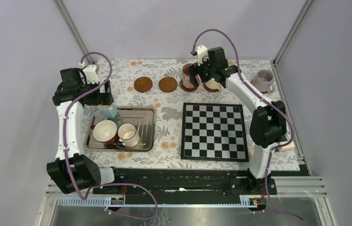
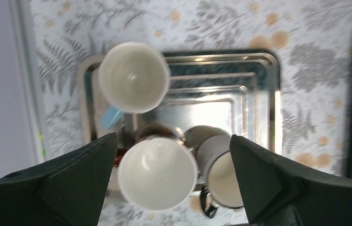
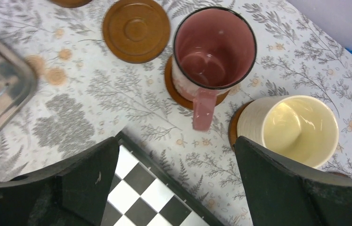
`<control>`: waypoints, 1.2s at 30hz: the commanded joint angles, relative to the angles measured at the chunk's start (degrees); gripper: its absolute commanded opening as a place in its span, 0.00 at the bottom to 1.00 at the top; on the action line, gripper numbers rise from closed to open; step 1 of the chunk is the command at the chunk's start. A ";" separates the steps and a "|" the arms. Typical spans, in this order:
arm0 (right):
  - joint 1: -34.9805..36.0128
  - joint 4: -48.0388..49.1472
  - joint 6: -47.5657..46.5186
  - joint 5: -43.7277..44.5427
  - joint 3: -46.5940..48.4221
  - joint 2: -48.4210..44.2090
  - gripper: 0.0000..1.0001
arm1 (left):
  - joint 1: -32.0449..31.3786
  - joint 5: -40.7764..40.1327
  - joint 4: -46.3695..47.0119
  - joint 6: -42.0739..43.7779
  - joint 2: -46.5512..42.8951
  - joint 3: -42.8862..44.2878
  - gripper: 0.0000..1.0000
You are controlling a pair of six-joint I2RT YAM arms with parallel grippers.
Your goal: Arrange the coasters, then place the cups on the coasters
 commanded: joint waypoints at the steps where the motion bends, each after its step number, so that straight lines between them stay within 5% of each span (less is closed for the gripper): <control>1: -0.28 -6.84 -0.46 -5.36 1.42 -6.24 1.00 | 4.45 -3.40 -3.78 11.00 1.89 1.44 0.99; 15: -0.29 -9.27 1.42 -12.38 -5.29 -13.09 1.00 | 7.48 -5.84 1.77 24.94 5.17 -6.66 0.91; 36: -0.25 -9.71 1.28 -12.73 -6.68 -13.13 1.00 | 7.50 -0.15 10.68 23.79 18.01 -6.82 0.59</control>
